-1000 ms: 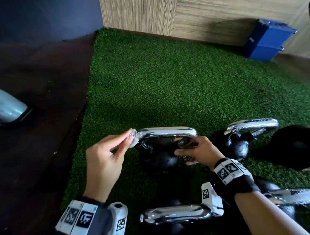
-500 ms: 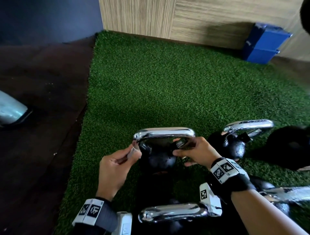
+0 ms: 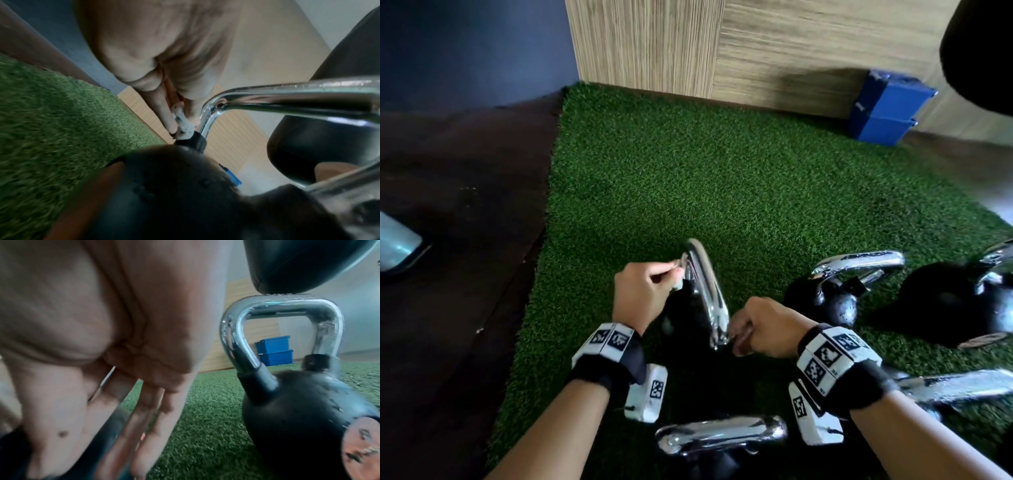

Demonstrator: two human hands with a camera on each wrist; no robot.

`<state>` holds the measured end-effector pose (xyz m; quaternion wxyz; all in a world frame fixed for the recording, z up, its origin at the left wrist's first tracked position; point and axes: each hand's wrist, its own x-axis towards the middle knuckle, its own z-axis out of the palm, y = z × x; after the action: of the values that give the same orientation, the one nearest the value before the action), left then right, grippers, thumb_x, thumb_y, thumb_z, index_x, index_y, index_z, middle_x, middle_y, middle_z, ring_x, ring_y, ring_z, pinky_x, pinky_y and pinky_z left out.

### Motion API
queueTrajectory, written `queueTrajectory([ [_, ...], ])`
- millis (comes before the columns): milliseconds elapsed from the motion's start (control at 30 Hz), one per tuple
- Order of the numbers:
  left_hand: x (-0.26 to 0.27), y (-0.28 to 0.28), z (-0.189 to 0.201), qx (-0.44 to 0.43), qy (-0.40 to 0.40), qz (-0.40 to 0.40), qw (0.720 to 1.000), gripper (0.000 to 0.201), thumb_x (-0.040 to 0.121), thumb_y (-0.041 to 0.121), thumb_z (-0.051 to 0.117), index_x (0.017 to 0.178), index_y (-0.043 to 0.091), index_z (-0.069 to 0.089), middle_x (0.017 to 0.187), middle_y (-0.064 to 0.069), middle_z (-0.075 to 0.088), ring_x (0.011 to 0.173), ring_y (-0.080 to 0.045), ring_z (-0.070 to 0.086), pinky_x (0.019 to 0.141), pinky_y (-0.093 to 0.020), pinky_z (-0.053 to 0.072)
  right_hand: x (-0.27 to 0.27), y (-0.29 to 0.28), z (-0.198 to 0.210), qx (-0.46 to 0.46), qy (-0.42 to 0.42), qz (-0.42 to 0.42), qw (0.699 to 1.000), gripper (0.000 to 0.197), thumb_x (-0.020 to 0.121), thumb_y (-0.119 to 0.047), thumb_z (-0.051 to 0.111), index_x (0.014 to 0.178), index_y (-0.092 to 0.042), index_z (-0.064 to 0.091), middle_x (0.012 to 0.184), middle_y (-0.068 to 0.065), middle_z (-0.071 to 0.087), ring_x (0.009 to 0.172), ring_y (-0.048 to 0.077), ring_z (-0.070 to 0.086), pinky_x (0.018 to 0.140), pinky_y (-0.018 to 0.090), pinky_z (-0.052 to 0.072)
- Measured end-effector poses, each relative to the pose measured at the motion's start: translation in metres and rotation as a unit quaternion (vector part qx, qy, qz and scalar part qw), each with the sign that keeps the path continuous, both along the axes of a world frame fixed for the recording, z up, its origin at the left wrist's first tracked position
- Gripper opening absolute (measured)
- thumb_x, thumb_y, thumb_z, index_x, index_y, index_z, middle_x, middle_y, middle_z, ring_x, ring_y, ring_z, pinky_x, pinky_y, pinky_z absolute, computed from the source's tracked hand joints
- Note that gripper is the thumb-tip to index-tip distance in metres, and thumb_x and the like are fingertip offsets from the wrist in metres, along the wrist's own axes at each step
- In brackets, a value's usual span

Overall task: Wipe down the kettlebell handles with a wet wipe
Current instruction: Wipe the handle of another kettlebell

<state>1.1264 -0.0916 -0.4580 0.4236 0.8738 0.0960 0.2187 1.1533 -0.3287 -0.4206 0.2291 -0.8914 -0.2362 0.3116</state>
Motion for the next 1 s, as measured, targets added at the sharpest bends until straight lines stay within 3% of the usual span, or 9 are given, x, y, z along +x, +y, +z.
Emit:
queueTrajectory([
  [133,0.016,0.006,0.001,-0.071,0.099,-0.054,0.991,0.024,0.091,0.044,0.07,0.101,0.025,0.082,0.09,0.004,0.081,0.089,-0.008,0.076,0.084,-0.023,0.055,0.011,0.017,0.008,0.01,-0.039,-0.026,0.999,0.008,0.082,-0.024,0.081,0.089,-0.026,0.077,0.065,-0.026,0.065,0.066,-0.014,0.061,0.053,0.0,0.039],
  [200,0.014,0.009,-0.004,-0.147,0.125,-0.083,0.978,0.02,0.092,0.037,0.073,0.107,0.026,0.08,0.101,0.004,0.08,0.1,-0.011,0.075,0.097,-0.034,0.057,0.021,0.025,0.004,0.077,-0.036,-0.101,0.991,0.022,0.079,-0.027,0.083,0.098,-0.032,0.073,0.09,-0.014,0.073,0.085,0.004,0.069,0.07,0.012,0.052],
  [267,0.01,0.009,-0.007,-0.091,0.103,-0.075,0.988,0.025,0.089,0.037,0.077,0.112,0.027,0.078,0.112,0.01,0.077,0.108,-0.006,0.071,0.101,-0.027,0.053,0.026,0.037,-0.003,0.098,0.027,-0.123,0.987,0.05,0.074,-0.033,0.084,0.121,-0.04,0.066,0.112,-0.006,0.072,0.1,0.018,0.069,0.088,0.034,0.058],
  [333,0.008,0.006,-0.006,-0.037,0.074,-0.051,0.995,0.029,0.087,0.041,0.078,0.112,0.026,0.079,0.112,0.012,0.075,0.105,-0.002,0.071,0.094,-0.018,0.052,0.027,0.046,-0.014,0.073,0.036,-0.09,0.993,0.032,0.074,-0.039,0.081,0.097,-0.057,0.068,0.101,-0.007,0.073,0.093,0.016,0.07,0.092,0.043,0.059],
  [433,0.014,0.003,0.001,-0.032,0.052,-0.042,0.997,0.026,0.087,0.035,0.079,0.11,0.023,0.079,0.106,0.008,0.078,0.098,0.003,0.071,0.089,-0.008,0.049,0.028,0.047,-0.028,0.093,0.053,-0.113,0.988,0.018,0.072,-0.036,0.083,0.073,-0.05,0.072,0.077,-0.011,0.076,0.072,0.006,0.071,0.083,0.037,0.059],
  [600,0.02,-0.003,0.014,-0.187,-0.027,-0.074,0.979,0.025,0.087,0.034,0.08,0.109,0.021,0.08,0.095,0.011,0.08,0.089,-0.004,0.077,0.09,-0.035,0.06,0.031,0.044,-0.034,0.131,0.099,-0.135,0.977,0.02,0.072,-0.027,0.086,0.072,-0.043,0.075,0.07,-0.011,0.076,0.06,0.003,0.071,0.051,0.015,0.052],
  [767,0.024,-0.001,0.006,-0.314,-0.012,-0.102,0.944,0.047,0.078,0.045,0.083,0.113,0.014,0.078,0.109,-0.004,0.079,0.105,-0.02,0.075,0.1,-0.049,0.056,0.033,0.043,-0.037,0.143,0.113,-0.144,0.973,0.023,0.077,-0.022,0.085,0.069,-0.041,0.075,0.067,-0.01,0.075,0.055,0.004,0.068,0.052,0.017,0.055],
  [933,0.016,-0.003,0.02,-0.423,-0.022,-0.15,0.893,0.032,0.077,0.028,0.084,0.107,0.017,0.081,0.109,-0.008,0.079,0.101,-0.023,0.076,0.085,-0.029,0.061,0.033,0.039,-0.035,0.177,0.144,-0.143,0.963,0.034,0.08,-0.014,0.083,0.063,-0.042,0.075,0.06,-0.013,0.072,0.05,-0.001,0.066,0.046,0.012,0.05],
  [1000,0.003,-0.001,0.024,-0.414,-0.002,-0.165,0.895,0.035,0.071,0.031,0.087,0.104,0.019,0.082,0.106,-0.009,0.079,0.099,-0.023,0.076,0.083,-0.026,0.061,0.032,0.037,-0.035,0.186,0.15,-0.143,0.96,0.032,0.08,-0.014,0.083,0.066,-0.042,0.075,0.062,-0.014,0.072,0.051,-0.002,0.066,0.046,0.011,0.048],
])
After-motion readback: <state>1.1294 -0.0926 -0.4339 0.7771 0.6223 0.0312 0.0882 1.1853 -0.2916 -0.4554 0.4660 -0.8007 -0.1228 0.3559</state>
